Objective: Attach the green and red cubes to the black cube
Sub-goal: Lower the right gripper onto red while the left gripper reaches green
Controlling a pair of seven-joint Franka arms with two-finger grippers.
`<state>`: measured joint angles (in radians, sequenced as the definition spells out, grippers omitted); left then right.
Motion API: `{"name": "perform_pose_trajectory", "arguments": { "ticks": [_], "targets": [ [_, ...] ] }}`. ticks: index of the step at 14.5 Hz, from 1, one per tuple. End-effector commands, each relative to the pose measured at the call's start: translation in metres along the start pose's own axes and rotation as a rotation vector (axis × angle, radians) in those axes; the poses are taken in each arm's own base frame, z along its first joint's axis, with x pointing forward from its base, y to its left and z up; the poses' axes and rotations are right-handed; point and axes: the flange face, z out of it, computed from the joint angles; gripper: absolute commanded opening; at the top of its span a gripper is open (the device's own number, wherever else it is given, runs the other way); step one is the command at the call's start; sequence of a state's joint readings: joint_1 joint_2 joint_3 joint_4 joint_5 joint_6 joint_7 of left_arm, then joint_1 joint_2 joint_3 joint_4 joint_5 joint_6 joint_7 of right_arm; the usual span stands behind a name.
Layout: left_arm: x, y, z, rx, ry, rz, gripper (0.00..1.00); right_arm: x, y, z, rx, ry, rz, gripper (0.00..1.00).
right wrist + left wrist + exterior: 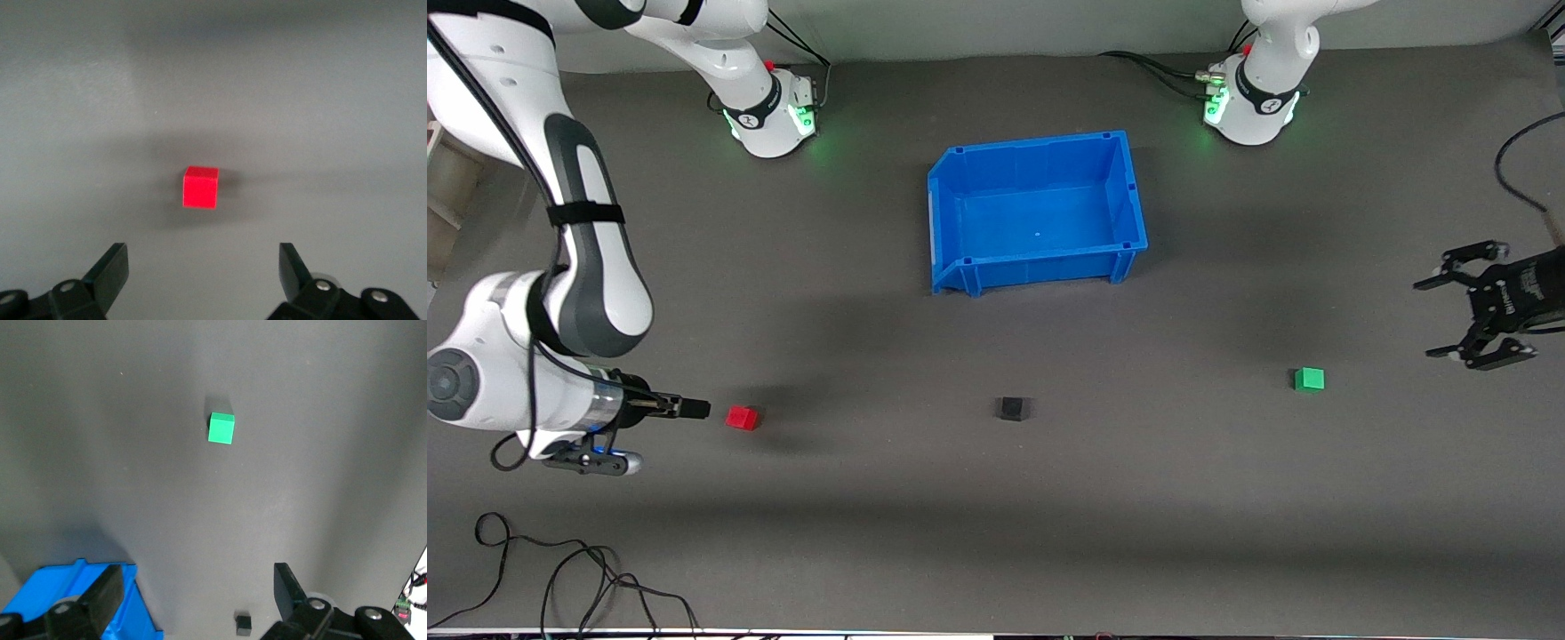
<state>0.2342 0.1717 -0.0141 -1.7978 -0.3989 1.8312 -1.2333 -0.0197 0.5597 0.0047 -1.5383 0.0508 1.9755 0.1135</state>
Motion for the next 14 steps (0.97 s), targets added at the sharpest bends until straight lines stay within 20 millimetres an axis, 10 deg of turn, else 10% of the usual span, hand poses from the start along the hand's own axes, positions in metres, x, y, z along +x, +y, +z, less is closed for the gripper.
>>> {"name": "perform_pose_trajectory", "arguments": {
  "ticks": [1,14],
  "targets": [
    [0.016,-0.011,0.047,-0.031,-0.064,-0.071,1.0,0.008,0.002,0.029,0.011,0.012,0.041,1.0],
    [0.119,-0.018,0.198,-0.066,-0.191,0.131,1.0,0.017,-0.001,0.125,0.011,0.023,0.138,1.0]
  ]
}}
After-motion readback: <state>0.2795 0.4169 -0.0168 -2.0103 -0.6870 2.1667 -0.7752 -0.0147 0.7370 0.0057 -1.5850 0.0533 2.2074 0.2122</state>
